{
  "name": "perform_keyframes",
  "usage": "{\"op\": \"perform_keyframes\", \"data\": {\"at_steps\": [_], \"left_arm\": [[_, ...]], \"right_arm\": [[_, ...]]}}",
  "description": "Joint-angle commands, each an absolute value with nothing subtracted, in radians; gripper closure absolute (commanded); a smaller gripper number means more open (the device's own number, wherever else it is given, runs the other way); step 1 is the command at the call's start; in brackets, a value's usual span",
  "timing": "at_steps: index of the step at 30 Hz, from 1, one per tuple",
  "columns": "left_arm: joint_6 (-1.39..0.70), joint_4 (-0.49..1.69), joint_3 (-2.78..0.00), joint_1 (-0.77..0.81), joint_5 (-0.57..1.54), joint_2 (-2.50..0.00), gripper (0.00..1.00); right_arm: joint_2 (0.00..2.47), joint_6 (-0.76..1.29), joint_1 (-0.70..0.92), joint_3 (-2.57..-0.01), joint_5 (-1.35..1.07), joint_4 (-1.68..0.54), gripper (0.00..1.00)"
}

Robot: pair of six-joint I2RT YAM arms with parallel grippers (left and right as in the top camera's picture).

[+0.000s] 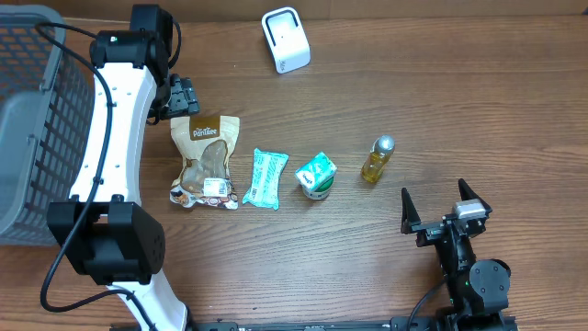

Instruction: Scan the item barcode

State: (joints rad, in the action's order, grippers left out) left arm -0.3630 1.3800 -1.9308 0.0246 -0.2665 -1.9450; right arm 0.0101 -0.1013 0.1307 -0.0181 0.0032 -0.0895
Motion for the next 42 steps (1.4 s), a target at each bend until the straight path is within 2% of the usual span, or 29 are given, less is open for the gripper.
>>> {"op": "perform_keyframes", "data": {"at_steps": [1,13,19,25,31,38,42], "left_arm": [[-0.359,1.380,-1.950,0.028,-0.280,-1.935,0.00],[-0.359,1.380,-1.950,0.028,-0.280,-1.935,0.00],[-0.359,1.380,-1.950,0.028,-0.280,-1.935,0.00],[-0.359,1.380,-1.950,0.028,-0.280,-1.935,0.01],[-0.359,1.380,-1.950,0.028,-0.280,-1.935,0.00],[-0.359,1.380,-1.950,0.028,-0.280,-1.935,0.00],[-0.359,1.380,-1.950,0.028,-0.280,-1.935,0.00]], "right_arm": [[0.003,-0.103,0.124,-0.008,-0.002,-0.084,0.00],[0.003,-0.154,0.124,-0.008,-0.002,-0.081,0.00],[0.003,0.067,0.124,-0.008,-0.127,-0.069,0.00],[0.003,0.083,0.124,-0.059,-0.136,-0.118,0.00],[0.064,0.083,0.124,-0.327,-0.133,-0.292,0.00],[0.344,0.082,0.124,-0.787,-0.134,-0.567,0.00],[0.559,0.078,0.124,-1.044,-0.137,-0.810,0.00]]}}
